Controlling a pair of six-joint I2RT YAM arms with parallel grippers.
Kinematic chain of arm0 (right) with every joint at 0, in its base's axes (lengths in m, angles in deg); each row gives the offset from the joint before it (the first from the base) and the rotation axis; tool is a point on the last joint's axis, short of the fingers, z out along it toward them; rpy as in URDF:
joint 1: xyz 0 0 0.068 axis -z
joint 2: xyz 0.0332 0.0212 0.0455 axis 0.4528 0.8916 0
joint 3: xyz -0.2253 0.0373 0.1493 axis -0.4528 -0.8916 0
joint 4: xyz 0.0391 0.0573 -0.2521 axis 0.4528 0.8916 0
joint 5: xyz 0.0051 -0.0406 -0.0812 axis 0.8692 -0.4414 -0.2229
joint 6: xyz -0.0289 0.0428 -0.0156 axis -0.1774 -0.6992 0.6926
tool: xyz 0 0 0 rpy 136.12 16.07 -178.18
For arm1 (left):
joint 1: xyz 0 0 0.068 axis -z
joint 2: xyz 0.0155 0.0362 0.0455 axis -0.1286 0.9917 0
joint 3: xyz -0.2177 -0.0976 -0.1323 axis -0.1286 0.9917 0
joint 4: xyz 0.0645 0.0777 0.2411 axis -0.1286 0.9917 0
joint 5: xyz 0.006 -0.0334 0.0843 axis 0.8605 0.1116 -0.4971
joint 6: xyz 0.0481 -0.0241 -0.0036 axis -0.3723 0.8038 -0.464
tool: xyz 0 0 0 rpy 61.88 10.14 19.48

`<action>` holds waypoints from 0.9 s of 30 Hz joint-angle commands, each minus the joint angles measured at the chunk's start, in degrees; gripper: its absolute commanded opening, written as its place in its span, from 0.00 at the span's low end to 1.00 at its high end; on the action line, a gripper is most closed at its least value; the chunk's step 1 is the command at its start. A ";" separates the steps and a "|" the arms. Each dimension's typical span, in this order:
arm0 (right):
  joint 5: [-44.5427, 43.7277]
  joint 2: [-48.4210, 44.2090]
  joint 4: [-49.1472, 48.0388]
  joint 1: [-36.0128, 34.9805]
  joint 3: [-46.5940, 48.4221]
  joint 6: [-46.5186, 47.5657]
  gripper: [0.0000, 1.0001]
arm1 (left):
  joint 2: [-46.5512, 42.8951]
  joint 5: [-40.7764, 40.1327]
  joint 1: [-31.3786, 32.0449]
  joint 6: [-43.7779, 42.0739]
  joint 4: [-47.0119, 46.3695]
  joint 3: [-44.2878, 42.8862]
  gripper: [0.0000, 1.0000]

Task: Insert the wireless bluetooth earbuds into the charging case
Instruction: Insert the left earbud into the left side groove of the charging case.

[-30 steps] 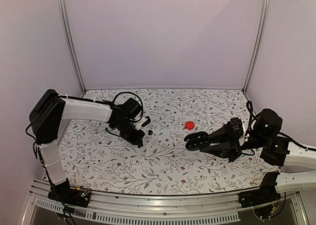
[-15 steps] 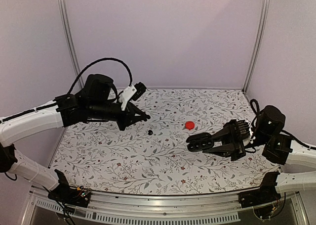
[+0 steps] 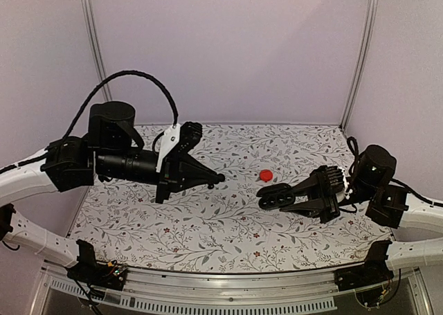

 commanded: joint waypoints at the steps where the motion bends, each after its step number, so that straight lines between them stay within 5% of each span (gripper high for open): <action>1: -2.86 2.17 -0.50 -0.44 0.83 -4.37 0.00 | 2.96 -3.28 4.96 -2.35 4.75 -6.04 0.00; 9: -4.99 4.51 0.09 -0.44 1.88 -8.32 0.00 | 9.91 -4.75 8.64 -3.15 10.63 -13.49 0.00; 27: -7.35 5.19 -0.24 -0.47 1.76 -8.90 0.00 | 16.55 -4.25 9.88 -2.20 7.83 -15.88 0.00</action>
